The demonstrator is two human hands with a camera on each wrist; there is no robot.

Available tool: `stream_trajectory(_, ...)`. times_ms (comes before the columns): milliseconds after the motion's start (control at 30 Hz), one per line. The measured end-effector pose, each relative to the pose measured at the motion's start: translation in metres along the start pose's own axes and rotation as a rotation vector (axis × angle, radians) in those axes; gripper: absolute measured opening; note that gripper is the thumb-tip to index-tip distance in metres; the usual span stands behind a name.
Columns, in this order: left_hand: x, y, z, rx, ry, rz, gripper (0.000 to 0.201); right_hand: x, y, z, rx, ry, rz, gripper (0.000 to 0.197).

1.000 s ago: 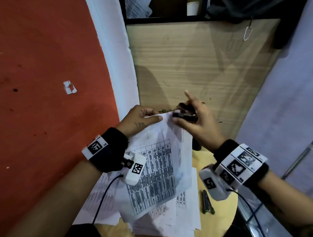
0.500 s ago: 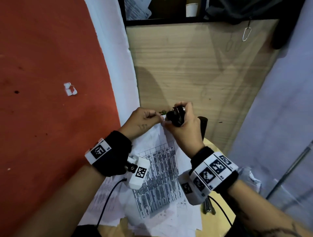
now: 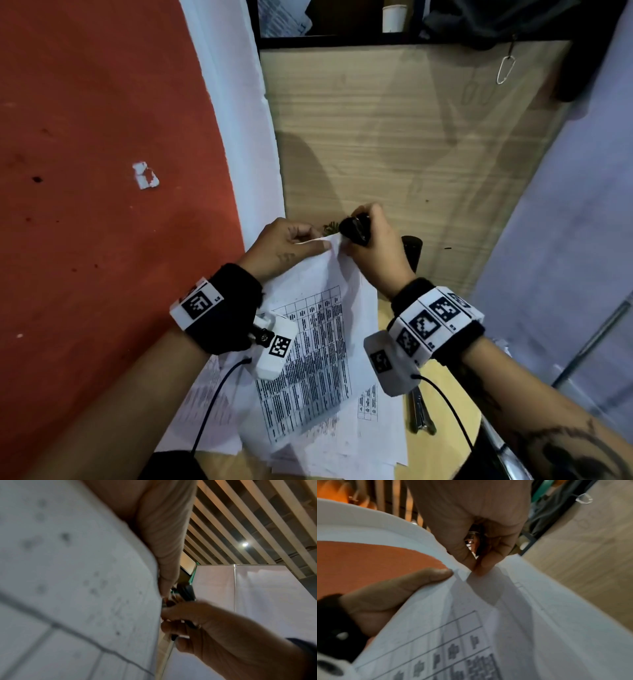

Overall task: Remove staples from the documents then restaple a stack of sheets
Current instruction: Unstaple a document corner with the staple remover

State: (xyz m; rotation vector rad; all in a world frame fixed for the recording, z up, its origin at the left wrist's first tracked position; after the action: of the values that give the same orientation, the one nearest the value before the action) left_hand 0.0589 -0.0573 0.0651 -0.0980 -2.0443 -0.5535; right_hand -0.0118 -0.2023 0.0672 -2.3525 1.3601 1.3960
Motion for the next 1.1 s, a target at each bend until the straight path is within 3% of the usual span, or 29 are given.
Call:
stream_trajectory(200, -0.011, 0.013, 0.0, -0.007, 0.042, -0.027, 0.032, 0.049, 0.006, 0.002, 0.029, -0.302, -0.147, 0.037)
stream_trajectory(300, -0.012, 0.015, 0.0, -0.033, 0.034, -0.045, 0.023, 0.063, 0.006, 0.015, -0.05, -0.485, -0.341, 0.042)
stream_trajectory(367, -0.011, 0.017, 0.0, -0.049, 0.038, -0.038, 0.016, 0.067, 0.003, 0.021, -0.127, -0.571, -0.434, 0.056)
stream_trajectory(433, -0.012, 0.02, -0.001, -0.042, 0.034, -0.03, 0.023, 0.068, -0.003, 0.025, -0.199, -0.586, -0.464, 0.064)
stream_trajectory(600, -0.016, 0.024, -0.001, 0.071, 0.007, -0.063, 0.031, 0.059, -0.013, 0.029, -0.19, -0.548, -0.518, 0.05)
stream_trajectory(733, -0.027, 0.027, 0.0, 0.277, -0.089, -0.236, 0.066, 0.053, -0.017, 0.033, -0.186, -0.541, -0.518, 0.045)
stream_trajectory(867, -0.031, 0.04, 0.004, 0.269, -0.083, -0.336, 0.064, 0.054, -0.011, 0.027, -0.165, -0.534, -0.494, 0.042)
stream_trajectory(967, -0.041, 0.07, 0.007, 0.17, 0.098, -0.203, 0.042, 0.059, 0.001, 0.017, -0.144, -0.564, -0.503, 0.042)
stream_trajectory(1067, -0.062, 0.082, 0.027, 0.136, 0.368, 0.281, 0.036, 0.065, 0.005, 0.011, -0.147, -0.63, -0.564, 0.038)
stream_trajectory(1100, -0.071, 0.081, 0.036, 0.151, 0.424, 0.424, 0.047, 0.067, 0.003, 0.01, -0.145, -0.657, -0.596, 0.037)
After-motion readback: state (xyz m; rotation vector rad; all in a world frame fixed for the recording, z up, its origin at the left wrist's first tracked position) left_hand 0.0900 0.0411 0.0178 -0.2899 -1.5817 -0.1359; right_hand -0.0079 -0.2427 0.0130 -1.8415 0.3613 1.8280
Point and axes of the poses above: each hand's wrist, its own z-axis away from the middle knuckle, its own y-axis out of the back of the hand, x = y × z, the point moved 3 cm from there along -z, towards the middle knuckle, and after that the axes turned 12 degrees about x, right-handed, at the moved point
